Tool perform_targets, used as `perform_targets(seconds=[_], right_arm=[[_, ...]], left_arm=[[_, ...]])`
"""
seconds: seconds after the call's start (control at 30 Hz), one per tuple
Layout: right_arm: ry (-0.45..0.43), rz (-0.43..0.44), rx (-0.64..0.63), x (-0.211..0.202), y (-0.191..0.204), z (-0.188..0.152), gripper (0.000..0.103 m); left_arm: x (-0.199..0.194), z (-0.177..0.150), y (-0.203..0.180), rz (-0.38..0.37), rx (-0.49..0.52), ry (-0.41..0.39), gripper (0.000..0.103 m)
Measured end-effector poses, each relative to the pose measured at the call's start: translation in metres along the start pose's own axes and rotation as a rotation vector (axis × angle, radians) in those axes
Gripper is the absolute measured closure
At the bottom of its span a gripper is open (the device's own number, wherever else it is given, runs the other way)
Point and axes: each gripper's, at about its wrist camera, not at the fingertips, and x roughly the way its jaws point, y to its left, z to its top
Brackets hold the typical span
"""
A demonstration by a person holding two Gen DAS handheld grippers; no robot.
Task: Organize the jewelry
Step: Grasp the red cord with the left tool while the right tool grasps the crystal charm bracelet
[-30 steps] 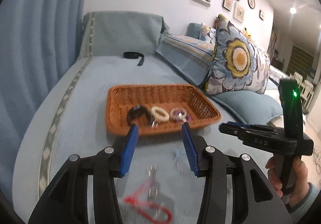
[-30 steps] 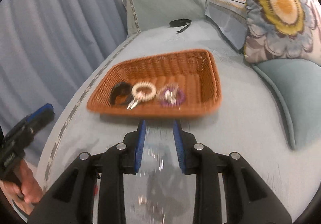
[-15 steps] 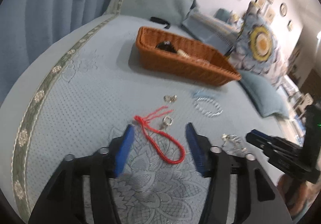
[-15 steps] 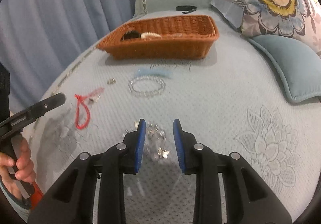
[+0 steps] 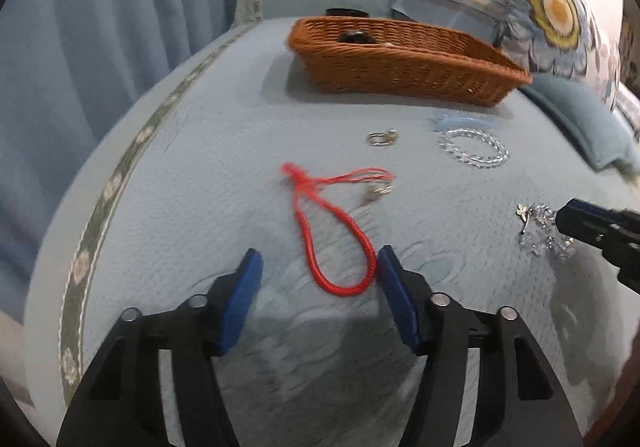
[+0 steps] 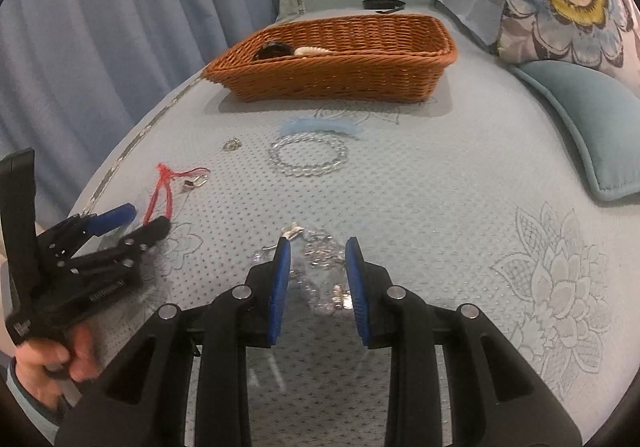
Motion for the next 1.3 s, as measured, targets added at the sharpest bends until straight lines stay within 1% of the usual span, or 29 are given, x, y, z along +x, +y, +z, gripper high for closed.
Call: perform_targets(seconds=[0.07,0.13,0.2,0.23,0.27,0.3,0.33,0.4,0.5,0.6,0.73,0.8,0.83,0.87,0.9,0.93,0.97,1.0,1.03,1.1,1.2,1.3], right_arm=[[0.002,-0.003,-0.006,0.000,0.001,-0.001,0.077],[0.008,0.001,-0.003,0.001,-0.001,-0.002,0.077],[0.012,0.011,0.002,0.000,-0.005,-0.003,0.076],[0.011,0.014,0.005,-0.001,-0.007,-0.004,0.069],[0.007,0.013,0.007,-0.003,-0.009,-0.005,0.055],[0.001,0.011,0.011,-0.004,-0.011,-0.007,0.048],[-0.009,0.013,0.015,-0.006,-0.014,-0.008,0.041],[-0.006,0.021,0.005,-0.006,-0.014,-0.010,0.041],[0.012,0.001,-0.017,0.000,-0.009,-0.013,0.041],[0.022,-0.063,-0.071,0.009,0.002,-0.015,0.041],[0.016,-0.141,-0.140,0.019,0.018,-0.014,0.041],[0.014,-0.148,-0.145,0.021,0.020,-0.012,0.042],[0.012,-0.140,-0.148,0.022,0.020,-0.011,0.048],[0.009,-0.131,-0.155,0.022,0.022,-0.010,0.061],[0.005,-0.127,-0.168,0.023,0.025,-0.009,0.068],[0.005,-0.120,-0.178,0.023,0.028,-0.010,0.082],[0.004,-0.118,-0.190,0.023,0.030,-0.010,0.089],[0.001,-0.116,-0.199,0.023,0.034,-0.010,0.094],[-0.003,-0.115,-0.202,0.022,0.035,-0.011,0.095],[-0.022,-0.093,-0.192,0.017,0.034,-0.011,0.096],[-0.056,-0.062,-0.168,0.008,0.032,-0.008,0.096],[-0.086,-0.050,-0.149,0.000,0.030,-0.003,0.096]], left_arm=[[-0.004,-0.002,0.018,-0.044,-0.044,0.007,0.054],[-0.006,0.000,0.028,-0.097,-0.069,0.006,0.054],[-0.006,0.002,0.030,-0.129,-0.087,0.009,0.054],[-0.006,0.004,0.031,-0.155,-0.095,0.014,0.053],[-0.004,0.006,0.030,-0.172,-0.103,0.016,0.051],[-0.004,0.007,0.029,-0.176,-0.105,0.016,0.049],[-0.002,0.010,0.026,-0.177,-0.102,0.016,0.049],[0.004,0.014,0.019,-0.163,-0.081,0.014,0.049],[0.011,0.013,0.013,-0.133,-0.061,0.002,0.049],[0.012,0.009,0.004,-0.091,-0.017,-0.027,0.049],[0.014,0.009,0.002,-0.068,-0.009,-0.043,0.049],[0.014,0.009,0.001,-0.058,-0.011,-0.045,0.050],[0.014,0.009,0.001,-0.048,-0.012,-0.048,0.053],[0.014,0.009,0.002,-0.042,-0.016,-0.049,0.062],[0.014,0.009,0.004,-0.039,-0.021,-0.051,0.072],[0.014,0.010,0.006,-0.043,-0.031,-0.054,0.078],[0.015,0.010,0.009,-0.048,-0.041,-0.055,0.091],[0.015,0.011,0.012,-0.050,-0.055,-0.056,0.099],[0.015,0.010,0.014,-0.056,-0.067,-0.057,0.101],[0.013,0.010,0.020,-0.085,-0.096,-0.068,0.101],[0.009,0.009,0.020,-0.111,-0.106,-0.087,0.101],[-0.001,0.009,0.020,-0.149,-0.113,-0.134,0.101]])
